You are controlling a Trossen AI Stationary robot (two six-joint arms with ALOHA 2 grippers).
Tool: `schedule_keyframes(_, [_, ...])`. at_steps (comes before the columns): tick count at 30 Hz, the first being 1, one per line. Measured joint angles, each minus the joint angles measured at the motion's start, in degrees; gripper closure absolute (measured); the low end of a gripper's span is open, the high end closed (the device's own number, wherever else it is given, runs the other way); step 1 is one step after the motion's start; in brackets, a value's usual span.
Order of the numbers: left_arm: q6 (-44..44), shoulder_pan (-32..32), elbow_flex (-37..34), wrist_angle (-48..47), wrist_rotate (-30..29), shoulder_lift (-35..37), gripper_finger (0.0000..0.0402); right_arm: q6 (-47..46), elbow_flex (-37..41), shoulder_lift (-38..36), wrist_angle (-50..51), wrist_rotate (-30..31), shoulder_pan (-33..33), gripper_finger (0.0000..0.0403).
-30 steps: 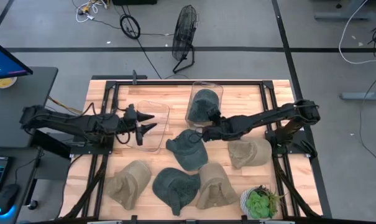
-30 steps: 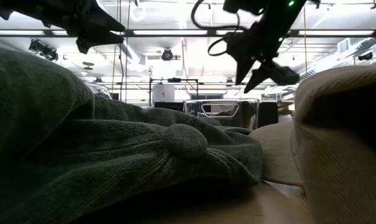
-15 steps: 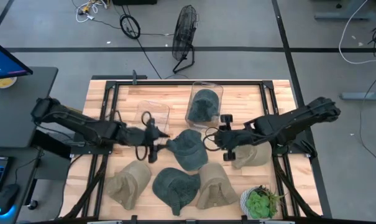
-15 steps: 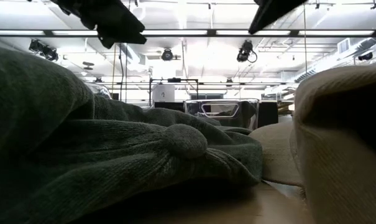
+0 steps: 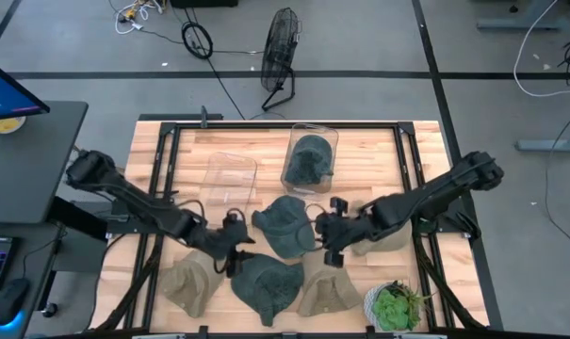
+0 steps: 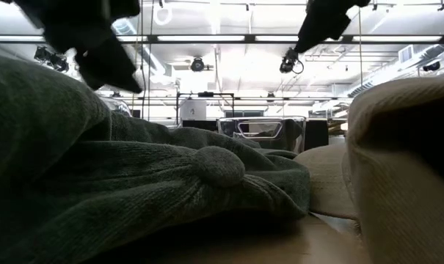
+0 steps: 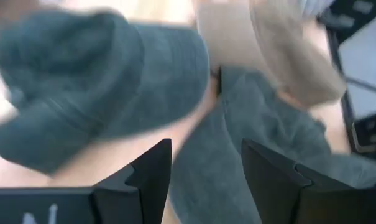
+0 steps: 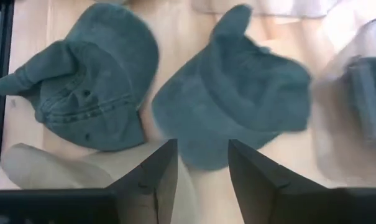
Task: Pick & Place hat
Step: Put the left brown cap into the left transparent bin
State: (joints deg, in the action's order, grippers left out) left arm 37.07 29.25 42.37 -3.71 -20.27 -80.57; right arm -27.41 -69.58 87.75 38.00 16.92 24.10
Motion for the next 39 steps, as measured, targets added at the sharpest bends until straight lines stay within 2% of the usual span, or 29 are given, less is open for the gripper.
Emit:
schedule_keyframes(5, [4.9,3.8,0.2,2.6,-0.6,-3.8,0.0204,0.9,0.0,5.4,-5.9,-0.1,2.7,0.0259])
schedule_keyframes(9, [7.9,6.3,1.5,-0.6,0.8,-3.3,0.0204,3.3,0.0,9.1,-10.9,0.0,3.9,0.0259])
schedule_keyframes(14, [8.2,8.4,9.6,-12.0,0.9,-1.0,0.0204,6.8,0.0,12.2,-16.4,-0.1,4.2,0.0259])
schedule_keyframes(19, [7.5,9.7,20.9,-26.4,0.3,-1.1,0.0204,10.1,0.0,12.0,-16.2,0.0,4.2,0.0259])
schedule_keyframes(21, [10.1,10.0,24.3,-33.0,3.0,-1.6,0.0204,10.1,0.0,11.8,-16.5,0.0,4.2,0.0259])
schedule_keyframes(24, [20.0,11.4,27.5,-44.1,7.7,-1.5,0.0204,11.0,-0.1,11.7,-16.6,0.1,4.5,0.0259])
schedule_keyframes(28, [44.8,14.2,26.9,-54.8,11.2,-1.6,0.0204,11.6,-0.1,11.7,-16.5,0.1,4.6,0.0259])
schedule_keyframes(30, [51.4,16.2,25.7,-54.4,12.8,-1.6,0.0204,11.5,-0.1,11.7,-16.5,0.1,4.6,0.0259])
schedule_keyframes(34, [56.9,20.9,22.4,-53.1,11.7,-3.9,0.0204,11.6,-0.1,11.7,-16.5,0.1,4.6,0.0259])
schedule_keyframes(37, [67.1,22.4,20.9,-51.9,11.8,-6.3,0.0204,11.7,-0.1,11.7,-16.5,0.1,4.5,0.0259])
schedule_keyframes(39, [70.9,22.8,20.9,-52.3,12.1,-8.0,0.0205,11.7,-0.1,11.7,-16.7,0.1,4.6,0.0259])
